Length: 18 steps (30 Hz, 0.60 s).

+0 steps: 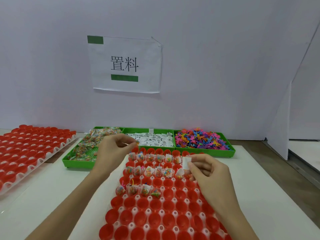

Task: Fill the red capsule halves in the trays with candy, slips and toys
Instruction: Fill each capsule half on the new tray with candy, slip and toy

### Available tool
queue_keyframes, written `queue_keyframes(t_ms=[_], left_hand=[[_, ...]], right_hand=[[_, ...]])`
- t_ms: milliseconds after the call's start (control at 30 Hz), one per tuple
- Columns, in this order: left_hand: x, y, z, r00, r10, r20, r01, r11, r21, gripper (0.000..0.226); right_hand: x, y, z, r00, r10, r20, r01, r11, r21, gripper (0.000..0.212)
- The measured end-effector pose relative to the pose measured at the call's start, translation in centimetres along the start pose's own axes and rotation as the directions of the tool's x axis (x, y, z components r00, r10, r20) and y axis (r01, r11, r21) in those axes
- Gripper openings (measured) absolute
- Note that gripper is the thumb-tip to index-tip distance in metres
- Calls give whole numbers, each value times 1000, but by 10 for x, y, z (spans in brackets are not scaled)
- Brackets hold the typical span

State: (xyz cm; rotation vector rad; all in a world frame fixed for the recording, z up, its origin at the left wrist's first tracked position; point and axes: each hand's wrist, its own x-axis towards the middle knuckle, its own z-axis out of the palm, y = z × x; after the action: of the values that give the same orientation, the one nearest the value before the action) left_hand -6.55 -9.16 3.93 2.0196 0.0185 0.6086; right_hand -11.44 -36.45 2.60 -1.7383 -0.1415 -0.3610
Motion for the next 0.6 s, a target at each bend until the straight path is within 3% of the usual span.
queue_keyframes(t_ms=[167, 433, 600], left_hand=[[34, -8, 16, 999, -20, 44, 13, 988, 153, 4], [-40, -11, 10, 998, 20, 66, -9, 986, -164, 13], [-65, -1, 3, 989, -9, 145, 45, 967, -251, 22]], right_hand=[[-1, 4, -3, 1000, 20, -14, -20, 1000, -23, 15], [29, -5, -9, 993, -6, 117, 35, 967, -251, 14], [77, -7, 15, 985, -45, 166, 109, 909, -401, 4]])
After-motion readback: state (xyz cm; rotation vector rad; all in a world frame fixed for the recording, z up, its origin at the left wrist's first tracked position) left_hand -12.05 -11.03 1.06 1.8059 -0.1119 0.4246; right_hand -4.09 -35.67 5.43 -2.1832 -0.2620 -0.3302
